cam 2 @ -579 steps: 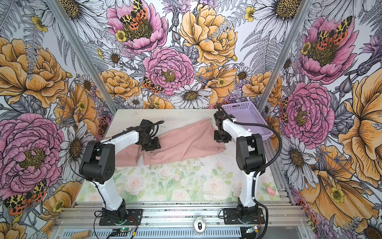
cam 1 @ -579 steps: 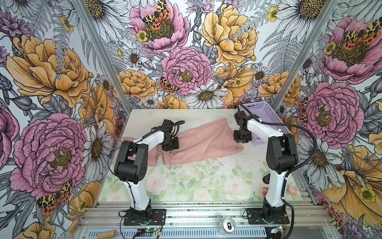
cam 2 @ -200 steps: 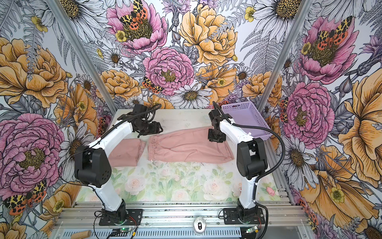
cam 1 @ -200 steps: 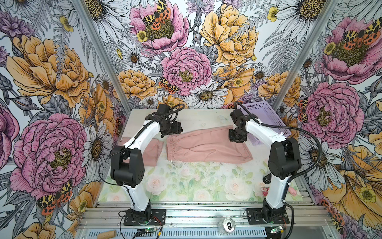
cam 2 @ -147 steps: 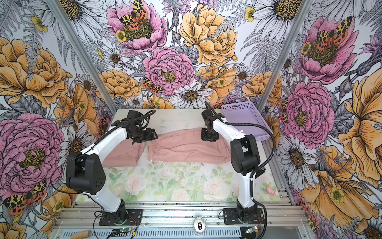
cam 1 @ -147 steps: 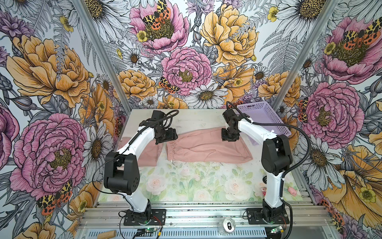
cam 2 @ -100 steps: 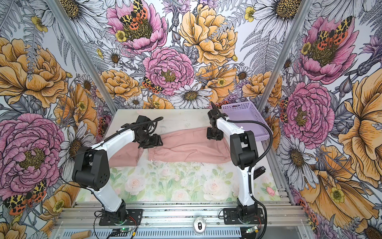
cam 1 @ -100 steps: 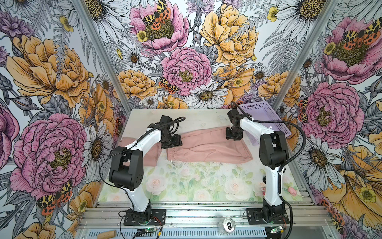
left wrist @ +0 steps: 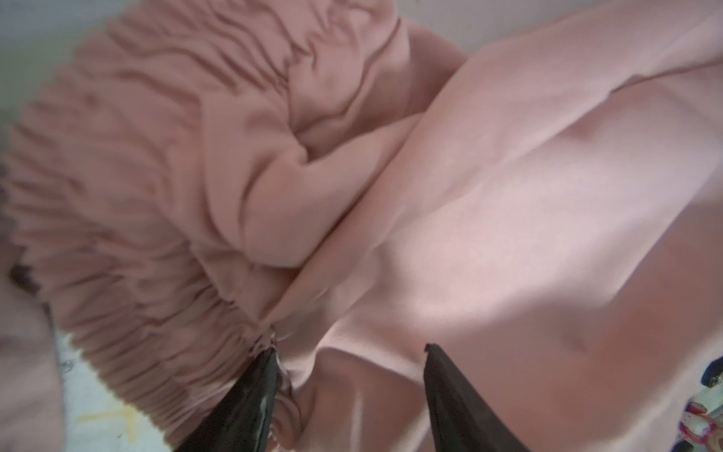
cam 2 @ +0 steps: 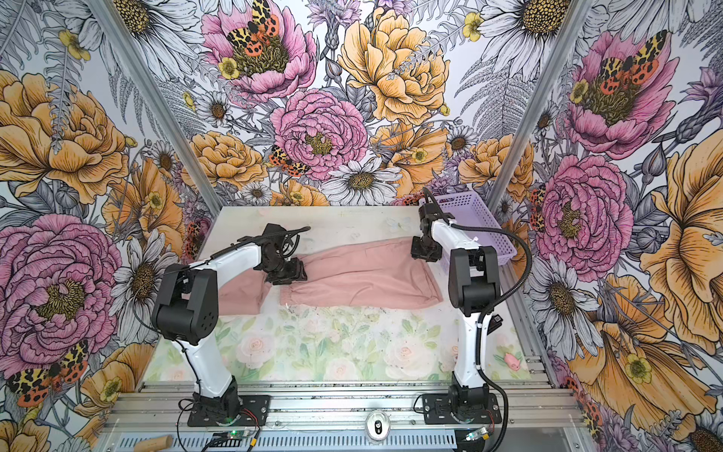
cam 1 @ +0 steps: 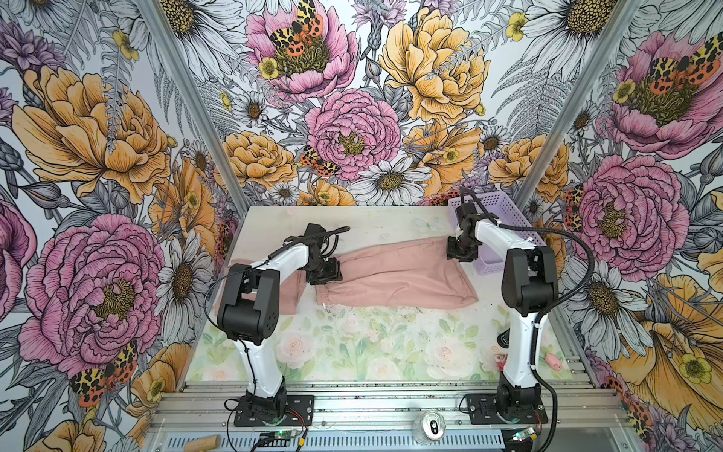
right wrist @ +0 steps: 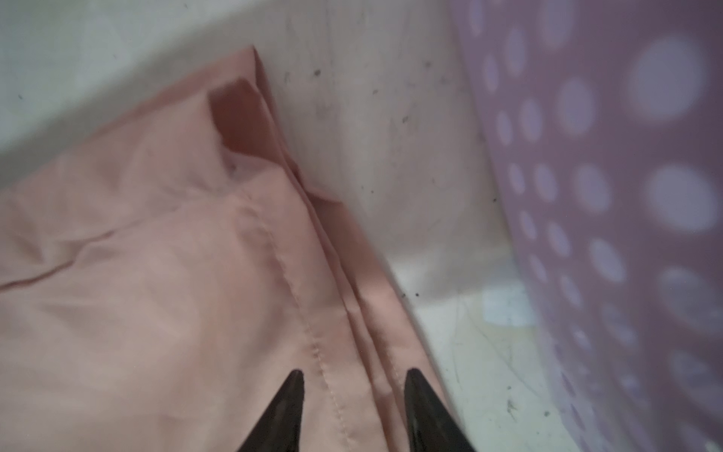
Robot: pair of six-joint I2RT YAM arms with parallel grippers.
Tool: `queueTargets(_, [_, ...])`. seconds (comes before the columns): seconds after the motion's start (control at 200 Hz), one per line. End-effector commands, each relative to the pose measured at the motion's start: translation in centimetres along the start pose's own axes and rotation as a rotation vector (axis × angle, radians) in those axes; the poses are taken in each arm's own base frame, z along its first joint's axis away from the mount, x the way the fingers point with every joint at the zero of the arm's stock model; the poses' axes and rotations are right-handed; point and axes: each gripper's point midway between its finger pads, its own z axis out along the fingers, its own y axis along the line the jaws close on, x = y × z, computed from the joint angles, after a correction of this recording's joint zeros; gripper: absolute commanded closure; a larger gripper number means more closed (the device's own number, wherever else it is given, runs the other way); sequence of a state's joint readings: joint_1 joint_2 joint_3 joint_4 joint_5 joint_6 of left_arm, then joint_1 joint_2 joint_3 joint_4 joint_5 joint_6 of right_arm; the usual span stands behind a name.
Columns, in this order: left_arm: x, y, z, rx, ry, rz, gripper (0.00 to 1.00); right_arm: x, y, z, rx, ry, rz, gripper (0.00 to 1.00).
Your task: Fold and stack the mixed laundry pile
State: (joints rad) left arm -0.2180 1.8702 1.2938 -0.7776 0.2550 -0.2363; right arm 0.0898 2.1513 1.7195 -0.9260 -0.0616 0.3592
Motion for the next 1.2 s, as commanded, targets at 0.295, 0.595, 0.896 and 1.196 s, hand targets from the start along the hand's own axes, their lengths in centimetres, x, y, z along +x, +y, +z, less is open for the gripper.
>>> queueTargets(0.295, [-0.4, 1.0, 0.5, -0.014, -0.011, -0.018, 0.40, 1.4, 0.6, 1.5, -0.034, 0.038, -0.017, 0.71])
queueTargets(0.595, [-0.1, 1.6, 0.8, -0.025, -0.001, -0.025, 0.41, 1.6, -0.8, 0.9, 0.007, 0.027, -0.016, 0.96])
queueTargets(0.896, [0.7, 3.0, 1.8, -0.048, 0.035, -0.035, 0.44, 1.7, -3.1, -0.9, 0.081, -0.013, -0.004, 1.00])
queueTargets(1.196, [0.9, 3.0, 1.8, -0.043, 0.041, -0.034, 0.44, 1.9, -3.9, -0.3, 0.093, 0.003, 0.009, 1.00])
